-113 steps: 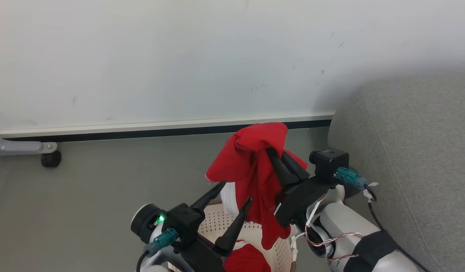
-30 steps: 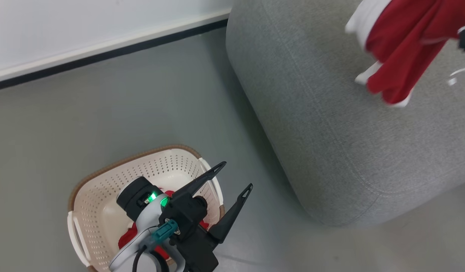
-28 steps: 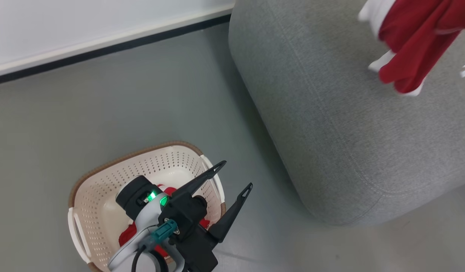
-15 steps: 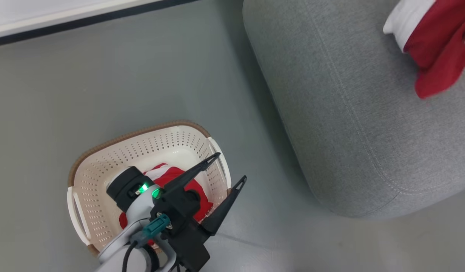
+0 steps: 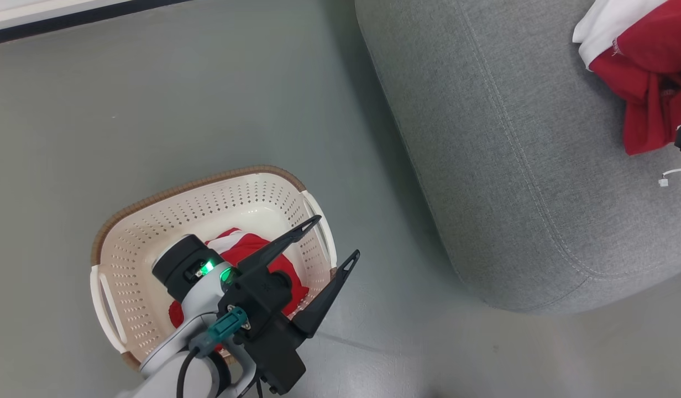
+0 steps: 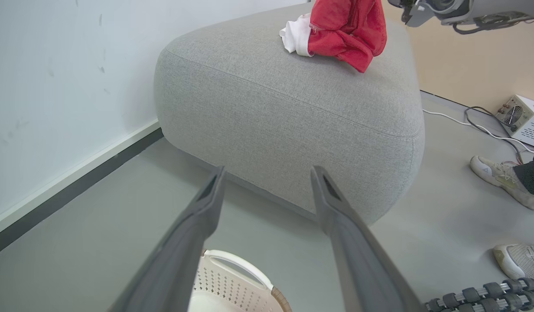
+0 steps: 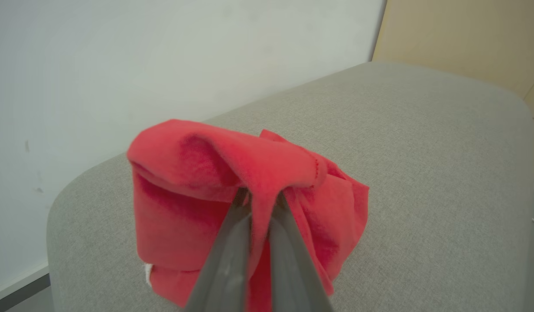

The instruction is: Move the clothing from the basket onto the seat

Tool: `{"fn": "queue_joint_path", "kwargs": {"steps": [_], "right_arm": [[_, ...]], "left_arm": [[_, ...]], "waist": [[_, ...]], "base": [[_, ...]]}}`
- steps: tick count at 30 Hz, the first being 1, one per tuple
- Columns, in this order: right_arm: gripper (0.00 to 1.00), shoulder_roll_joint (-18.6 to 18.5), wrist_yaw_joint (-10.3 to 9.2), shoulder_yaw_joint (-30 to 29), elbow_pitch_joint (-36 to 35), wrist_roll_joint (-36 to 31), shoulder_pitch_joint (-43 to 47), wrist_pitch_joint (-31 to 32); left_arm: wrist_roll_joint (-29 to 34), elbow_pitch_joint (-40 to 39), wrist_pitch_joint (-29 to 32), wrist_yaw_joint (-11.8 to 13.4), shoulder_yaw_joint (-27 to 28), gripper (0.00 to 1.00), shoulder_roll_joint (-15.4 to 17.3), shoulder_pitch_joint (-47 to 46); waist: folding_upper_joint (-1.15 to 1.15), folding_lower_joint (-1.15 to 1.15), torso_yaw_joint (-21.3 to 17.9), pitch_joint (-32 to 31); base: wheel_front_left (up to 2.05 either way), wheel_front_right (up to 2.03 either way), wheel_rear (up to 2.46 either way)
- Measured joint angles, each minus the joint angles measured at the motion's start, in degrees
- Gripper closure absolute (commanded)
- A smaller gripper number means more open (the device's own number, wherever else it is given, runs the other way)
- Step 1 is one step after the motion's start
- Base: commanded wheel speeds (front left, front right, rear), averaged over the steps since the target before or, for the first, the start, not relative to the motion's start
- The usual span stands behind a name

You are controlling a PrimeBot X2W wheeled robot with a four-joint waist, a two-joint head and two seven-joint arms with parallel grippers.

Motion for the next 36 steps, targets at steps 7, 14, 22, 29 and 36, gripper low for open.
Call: {"fn": "queue_joint_path", "kwargs": {"steps": [7,14,22,29,36], "right_arm": [[0.0,0.63,0.08,0.36,1.43,-0.18,-0.44,0.0],[0.0,2.21,1.07,2.37,2.05,-2.02,0.75,0.0],[0.0,3.82,2.09,3.83,1.75,-3.38,5.08,0.0],[0.0,4.99,2.83,5.04,-0.55,-5.19,10.23,0.0],[0.0,6.91,2.92,6.19,-6.0,-6.89,14.95,0.0]], "left_arm": [[-0.05,1.34,-0.12,-0.01,-0.55,0.0,0.05,-0.72],[-0.53,3.04,-1.19,-0.01,-1.1,0.0,-0.99,-0.73],[-1.05,5.13,-2.68,-0.01,-1.46,0.0,-2.57,-0.61],[-1.86,7.17,-4.19,0.35,-1.24,0.0,-4.11,0.0],[-3.1,9.69,-5.76,1.9,0.22,0.0,-4.7,1.2]], "waist": [[0.0,0.0,-0.06,-0.65],[0.0,0.0,-0.03,-2.82],[0.0,-0.01,0.05,-5.99],[0.0,-0.01,0.71,-8.97],[0.0,-0.01,2.17,-12.07]], "base": [[0.0,0.0,0.0],[0.0,0.0,0.0],[0.0,0.0,0.0],[0.0,0.0,0.0],[0.0,0.0,0.0]]}}
